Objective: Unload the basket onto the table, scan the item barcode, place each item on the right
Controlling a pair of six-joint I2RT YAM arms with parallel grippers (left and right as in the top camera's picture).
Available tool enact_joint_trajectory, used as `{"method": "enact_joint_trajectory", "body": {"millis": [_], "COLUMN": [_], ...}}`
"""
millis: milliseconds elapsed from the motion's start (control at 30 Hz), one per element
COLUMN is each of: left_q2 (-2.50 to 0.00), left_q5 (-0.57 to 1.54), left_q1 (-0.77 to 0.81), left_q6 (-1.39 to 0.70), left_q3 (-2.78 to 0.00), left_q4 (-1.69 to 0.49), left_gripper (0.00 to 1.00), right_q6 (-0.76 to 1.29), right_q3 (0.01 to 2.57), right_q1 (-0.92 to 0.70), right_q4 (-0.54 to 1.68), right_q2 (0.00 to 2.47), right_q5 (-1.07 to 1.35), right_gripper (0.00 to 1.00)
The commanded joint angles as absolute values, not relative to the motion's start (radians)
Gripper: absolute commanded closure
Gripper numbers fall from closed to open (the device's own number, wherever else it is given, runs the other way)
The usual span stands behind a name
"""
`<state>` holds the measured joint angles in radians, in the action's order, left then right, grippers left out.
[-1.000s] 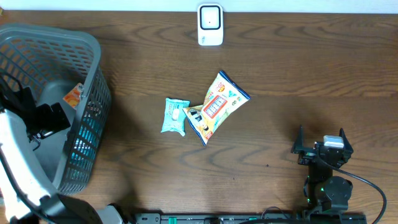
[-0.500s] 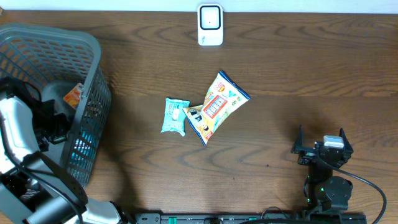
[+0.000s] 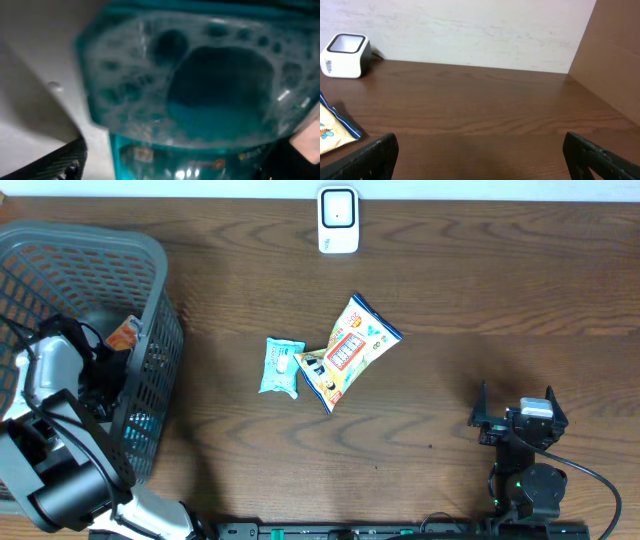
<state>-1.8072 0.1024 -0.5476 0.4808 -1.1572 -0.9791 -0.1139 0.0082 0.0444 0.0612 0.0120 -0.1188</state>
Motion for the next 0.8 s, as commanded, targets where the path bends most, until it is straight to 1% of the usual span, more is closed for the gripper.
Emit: {"method": "enact_joint_trajectory", "body": {"millis": [0,133,300,333,400,500,600,700,767], "left_q2": [-1.820,-1.820,-1.820,-1.820,-1.820,-1.820,-1.820,-1.819,-1.815], "left_q5": [0.153,0.176,0.172,0.172,0.172,0.172,0.172,0.172,0.173], "left_q1": [-0.542,-0.542,-0.555,-0.561,-0.578,-0.605,-0.632,-0.648,-0.652], "left_q6": [0.500,0.492,0.412,0.396,0.358,0.323,0.315,0.310,0.279], "left_q3": [-1.106,-1.065,-1.059,-1.059,-1.059,-1.059,-1.059,-1.068,-1.092], "left_q4": [-0.920,-0.830,-0.781,-0.775,-0.764,-0.757,-0.757,-0.757,-0.761], "left_gripper": [0.02,0.02,0.02,0.08,0.24,0.41,0.50,0.53,0.57], "right_q6": [-0.121,-0.121,-0.121,-0.121,-0.121,-0.121,-0.121,-0.121,-0.121], "right_q3": [0.006,0.006,0.006,0.006,0.006,0.006,0.006,0.006,0.006], "right_q1": [0.045,0.045,0.045,0.045,0.045,0.045,0.045,0.045,0.045], "right_q4": [0.063,0.063,0.063,0.063,0.063,0.063,0.063,0.063,0.063], "right_q2": [0.006,0.006,0.006,0.006,0.006,0.006,0.006,0.006,0.006], "right_q5": [-0.113,-0.113,-0.113,-0.113,-0.113,-0.113,-0.113,-0.113,-0.113], "right_gripper": [0.01,0.01,0.01,0.01,0.01,0.01,0.01,0.01,0.01]}}
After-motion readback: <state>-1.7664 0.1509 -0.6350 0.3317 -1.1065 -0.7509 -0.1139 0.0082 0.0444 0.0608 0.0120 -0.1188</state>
